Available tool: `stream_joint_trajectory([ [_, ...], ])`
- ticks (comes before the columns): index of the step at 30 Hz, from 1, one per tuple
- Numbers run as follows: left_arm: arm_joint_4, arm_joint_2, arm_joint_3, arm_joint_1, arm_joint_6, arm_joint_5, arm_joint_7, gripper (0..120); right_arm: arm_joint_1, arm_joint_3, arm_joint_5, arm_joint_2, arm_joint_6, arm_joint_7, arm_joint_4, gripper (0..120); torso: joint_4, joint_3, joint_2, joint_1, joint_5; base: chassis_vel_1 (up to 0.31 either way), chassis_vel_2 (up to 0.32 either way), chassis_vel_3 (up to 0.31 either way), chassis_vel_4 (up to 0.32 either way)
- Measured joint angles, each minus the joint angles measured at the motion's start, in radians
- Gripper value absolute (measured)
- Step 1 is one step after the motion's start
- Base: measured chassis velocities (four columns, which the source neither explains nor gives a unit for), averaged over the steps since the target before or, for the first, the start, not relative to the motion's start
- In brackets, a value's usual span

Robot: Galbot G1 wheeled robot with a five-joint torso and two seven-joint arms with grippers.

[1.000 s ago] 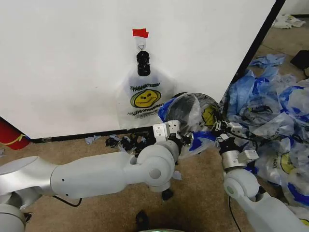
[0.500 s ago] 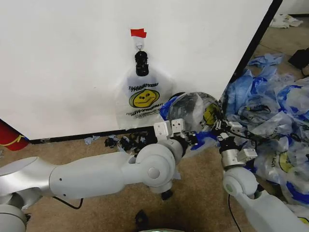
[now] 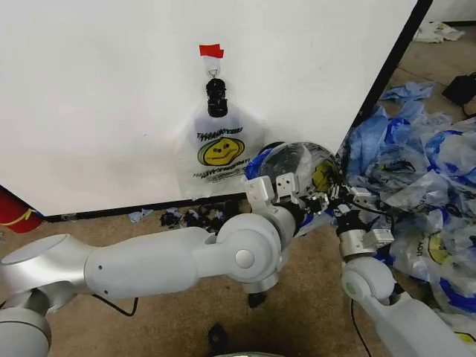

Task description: Pick up the garbage bag from the wall and place it over the trash bin.

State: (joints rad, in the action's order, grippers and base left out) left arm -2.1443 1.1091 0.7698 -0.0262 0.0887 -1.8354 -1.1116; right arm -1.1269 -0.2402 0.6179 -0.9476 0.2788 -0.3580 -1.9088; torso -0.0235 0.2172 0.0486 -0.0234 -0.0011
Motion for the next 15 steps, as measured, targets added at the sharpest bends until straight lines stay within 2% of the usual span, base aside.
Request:
stream_joint_trajectory([
  [1, 0.0, 0.0, 0.0, 0.0, 0.0, 0.0, 0.0, 73, 0.0, 0.0, 0.0, 0.0, 0.0, 0.0, 0.0, 0, 0.0, 0.0, 0.0, 0.0, 0.0, 0.0, 0.0, 0.0, 0.0],
  [7, -0.018, -0.014, -0.023, 0.043, -0.016, -0.045, -0.053, 98, 0.002, -0.001, -0.01, -0.007, 0.003, 0.005, 0.012, 0, -0.0002, 0.0, 0.0, 0.0, 0.0002, 0.0, 0.0, 0.0, 0.0],
  [15, -0.052, -0.007, -0.022, 0.046, -0.011, -0.11, -0.097, 100, 0.011, 0.002, -0.011, -0.006, 0.002, 0.004, 0.017, 0, -0.0001, 0.0, 0.0, 0.0, 0.0, 0.0, 0.0, 0.0, 0.0],
])
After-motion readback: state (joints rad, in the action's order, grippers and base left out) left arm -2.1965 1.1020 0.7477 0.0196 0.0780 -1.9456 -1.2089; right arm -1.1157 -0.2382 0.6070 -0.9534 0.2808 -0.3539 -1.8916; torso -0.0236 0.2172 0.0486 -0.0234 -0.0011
